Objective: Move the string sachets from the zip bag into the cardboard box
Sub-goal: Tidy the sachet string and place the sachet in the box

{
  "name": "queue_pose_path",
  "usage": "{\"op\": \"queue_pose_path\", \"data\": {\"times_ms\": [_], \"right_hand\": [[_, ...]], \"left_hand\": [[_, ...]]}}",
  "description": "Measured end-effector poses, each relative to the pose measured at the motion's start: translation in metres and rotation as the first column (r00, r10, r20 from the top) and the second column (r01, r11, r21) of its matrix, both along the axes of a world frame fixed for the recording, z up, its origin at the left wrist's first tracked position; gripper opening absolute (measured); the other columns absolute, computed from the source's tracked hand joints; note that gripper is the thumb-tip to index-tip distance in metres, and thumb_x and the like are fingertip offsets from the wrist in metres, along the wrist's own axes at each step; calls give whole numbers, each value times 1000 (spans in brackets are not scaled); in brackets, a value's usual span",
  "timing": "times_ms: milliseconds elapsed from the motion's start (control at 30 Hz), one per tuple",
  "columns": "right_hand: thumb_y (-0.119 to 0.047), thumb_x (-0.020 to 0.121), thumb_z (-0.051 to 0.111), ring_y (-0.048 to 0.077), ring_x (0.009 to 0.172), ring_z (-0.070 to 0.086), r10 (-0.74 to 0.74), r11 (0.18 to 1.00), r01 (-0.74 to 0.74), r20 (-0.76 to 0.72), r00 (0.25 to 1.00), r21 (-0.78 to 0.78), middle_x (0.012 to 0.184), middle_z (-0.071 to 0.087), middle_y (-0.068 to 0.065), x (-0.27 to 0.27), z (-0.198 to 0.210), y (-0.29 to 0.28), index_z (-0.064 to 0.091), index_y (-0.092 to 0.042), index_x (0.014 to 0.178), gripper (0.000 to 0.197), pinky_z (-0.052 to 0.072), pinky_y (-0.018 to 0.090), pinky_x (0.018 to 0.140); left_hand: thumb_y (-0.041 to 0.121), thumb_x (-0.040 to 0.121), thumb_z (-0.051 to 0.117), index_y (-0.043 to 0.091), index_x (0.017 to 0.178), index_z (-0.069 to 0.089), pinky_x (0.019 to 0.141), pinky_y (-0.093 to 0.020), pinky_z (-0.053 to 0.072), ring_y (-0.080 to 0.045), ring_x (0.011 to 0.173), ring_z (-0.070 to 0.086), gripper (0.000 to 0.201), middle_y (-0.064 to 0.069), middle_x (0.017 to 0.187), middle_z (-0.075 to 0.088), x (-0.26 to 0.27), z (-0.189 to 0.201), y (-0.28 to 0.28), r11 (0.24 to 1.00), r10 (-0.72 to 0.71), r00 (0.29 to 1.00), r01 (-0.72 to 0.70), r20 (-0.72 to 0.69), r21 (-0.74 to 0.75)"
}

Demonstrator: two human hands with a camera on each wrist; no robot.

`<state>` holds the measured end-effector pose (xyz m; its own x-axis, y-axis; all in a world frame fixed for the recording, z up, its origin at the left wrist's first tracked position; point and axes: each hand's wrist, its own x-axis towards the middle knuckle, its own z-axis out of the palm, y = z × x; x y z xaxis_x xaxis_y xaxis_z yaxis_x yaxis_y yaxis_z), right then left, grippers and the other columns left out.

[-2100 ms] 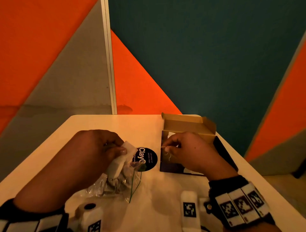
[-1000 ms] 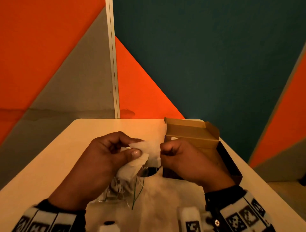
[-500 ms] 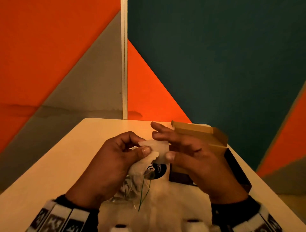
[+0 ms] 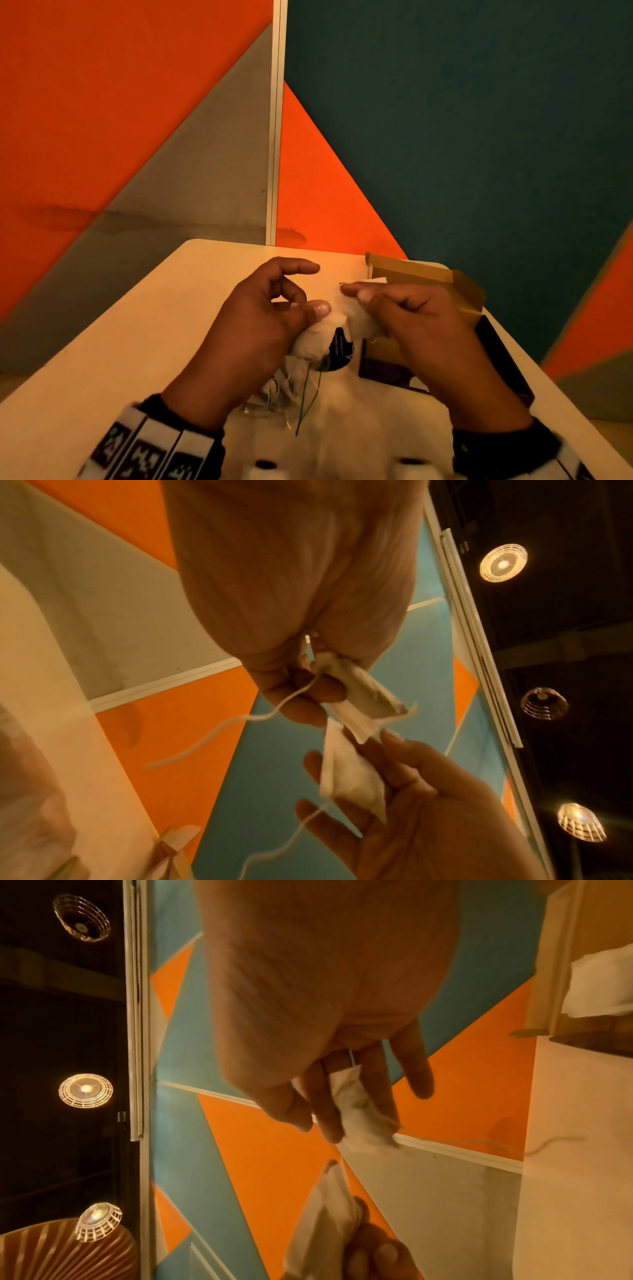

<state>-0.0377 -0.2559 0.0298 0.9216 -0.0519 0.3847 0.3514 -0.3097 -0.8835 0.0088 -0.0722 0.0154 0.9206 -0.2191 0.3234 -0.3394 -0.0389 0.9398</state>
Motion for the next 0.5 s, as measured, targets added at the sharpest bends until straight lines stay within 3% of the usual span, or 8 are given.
{"op": "queue_pose_path", "data": {"times_ms": [67, 133, 233, 300, 333, 400, 500], "right_hand": [[-38, 87, 65, -6, 86, 71, 28, 998, -31, -56, 998, -46, 89, 77, -22, -2, 3, -1, 81, -35, 87, 17, 58, 19, 75], [-54, 74, 64, 3, 85, 74, 64, 990, -78, -121, 991, -116, 87, 79, -15, -3, 3, 1, 81, -39, 86, 26, 61, 34, 82], [-42, 79, 73, 14, 82, 75, 57, 988, -80, -172, 983, -132, 85, 79, -9, 1, -1, 5, 82, -36, 88, 13, 62, 47, 83], [-35, 82, 74, 24, 81, 75, 26, 995, -42, -163, 986, -94, 83, 79, -5, 5, -5, 4, 83, -30, 86, 10, 61, 53, 81], [-35, 80, 74, 25, 81, 75, 18, 998, -28, -153, 988, -64, 83, 79, -4, 6, -6, 3, 83, -29, 84, 11, 61, 52, 81], [-34, 77, 74, 15, 78, 75, 17, 1000, -16, -131, 991, 13, 84, 80, -3, 8, -8, -1, 83, -25, 84, 15, 61, 39, 78], [-27, 78, 74, 13, 77, 75, 39, 996, -28, -128, 991, 88, 84, 80, 1, 10, -8, -4, 83, -19, 84, 14, 59, 28, 73]], "left_hand": [[16, 79, 79, 42, 109, 64, 65, -29, 53, -7, 66, 65, 43, -3, 81, 63, -2, 1, -1, 1000, 26, 999, -27, 48, 10], [16, 79, 79, 42, 110, 63, 63, -27, 53, -8, 66, 65, 43, 0, 81, 63, -5, 1, -3, 1000, 11, 996, -13, 93, 25], [29, 73, 76, 37, 108, 65, 67, -36, 55, -18, 75, 68, 38, -3, 82, 66, -8, 1, -7, 998, -24, 996, 29, 90, -56], [41, 71, 68, 32, 107, 66, 71, -34, 56, -17, 80, 69, 37, -5, 86, 68, -7, 2, -5, 993, -16, 998, 23, 64, -115], [46, 72, 64, 31, 106, 67, 71, -32, 56, -17, 79, 69, 38, -5, 88, 69, -7, 2, -4, 989, -14, 999, 21, 52, -144], [54, 73, 61, 27, 104, 68, 73, -35, 55, -20, 78, 67, 42, -5, 88, 70, -5, 3, 0, 975, -33, 999, 36, 13, -221], [47, 68, 67, 21, 101, 68, 71, -31, 56, -16, 78, 68, 42, -8, 87, 71, -3, 5, 3, 981, -68, 998, 68, 5, -180]]}}
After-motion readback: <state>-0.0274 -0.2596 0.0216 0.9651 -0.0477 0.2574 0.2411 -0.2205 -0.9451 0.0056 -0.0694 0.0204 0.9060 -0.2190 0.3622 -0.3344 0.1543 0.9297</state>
